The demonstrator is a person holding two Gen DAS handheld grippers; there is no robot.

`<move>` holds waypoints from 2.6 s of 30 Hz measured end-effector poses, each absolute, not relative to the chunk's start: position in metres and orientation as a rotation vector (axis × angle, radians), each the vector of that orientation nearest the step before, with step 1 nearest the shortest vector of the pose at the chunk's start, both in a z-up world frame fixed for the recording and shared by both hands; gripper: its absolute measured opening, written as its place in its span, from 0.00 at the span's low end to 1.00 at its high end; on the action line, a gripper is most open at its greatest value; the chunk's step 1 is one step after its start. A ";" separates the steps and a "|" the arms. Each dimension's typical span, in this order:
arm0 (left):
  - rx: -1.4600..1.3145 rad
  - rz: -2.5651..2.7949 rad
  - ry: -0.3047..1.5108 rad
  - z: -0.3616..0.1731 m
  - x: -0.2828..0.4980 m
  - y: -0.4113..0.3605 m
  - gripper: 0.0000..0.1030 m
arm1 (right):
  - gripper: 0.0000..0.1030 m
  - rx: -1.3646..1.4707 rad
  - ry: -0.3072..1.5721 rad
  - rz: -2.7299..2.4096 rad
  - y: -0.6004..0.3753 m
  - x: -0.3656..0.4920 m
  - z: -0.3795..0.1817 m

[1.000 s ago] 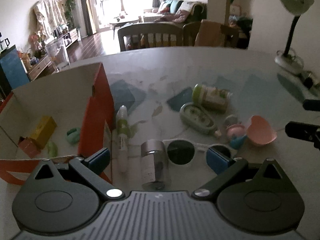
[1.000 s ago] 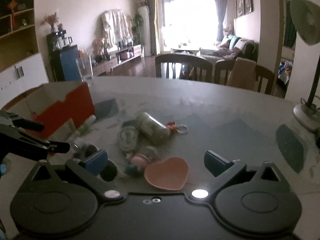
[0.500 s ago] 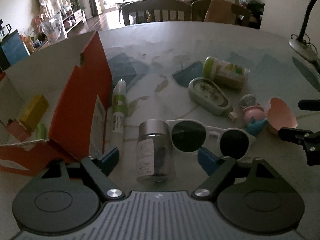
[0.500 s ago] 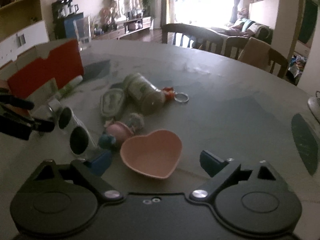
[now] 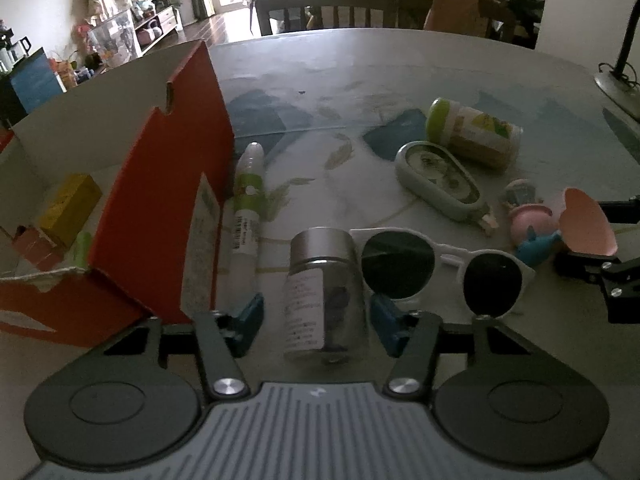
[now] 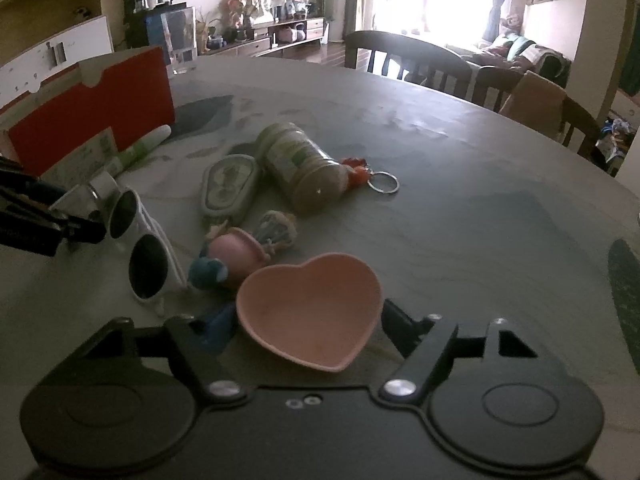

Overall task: Organize rigid objects
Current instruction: 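Grasp the glass jar with the left tool while the right tool grasps the pink heart dish, then carry the jar and heart dish over the cardboard box with both tools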

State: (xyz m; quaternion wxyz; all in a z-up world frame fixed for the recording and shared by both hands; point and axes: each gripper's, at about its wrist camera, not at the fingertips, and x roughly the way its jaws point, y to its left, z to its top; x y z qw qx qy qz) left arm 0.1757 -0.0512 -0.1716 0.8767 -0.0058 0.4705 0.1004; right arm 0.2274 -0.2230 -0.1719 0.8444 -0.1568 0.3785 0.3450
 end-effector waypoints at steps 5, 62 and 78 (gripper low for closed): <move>0.001 0.225 0.987 -0.173 0.176 -0.053 0.39 | 0.72 -0.333 0.798 0.722 -0.224 0.227 -0.171; -0.030 0.138 0.789 -0.030 0.119 0.020 0.39 | 0.72 -0.310 0.648 0.769 -0.102 0.127 -0.006; -0.016 0.198 0.786 -0.022 0.112 0.114 0.39 | 0.72 -0.344 0.631 0.815 -0.005 0.115 -0.006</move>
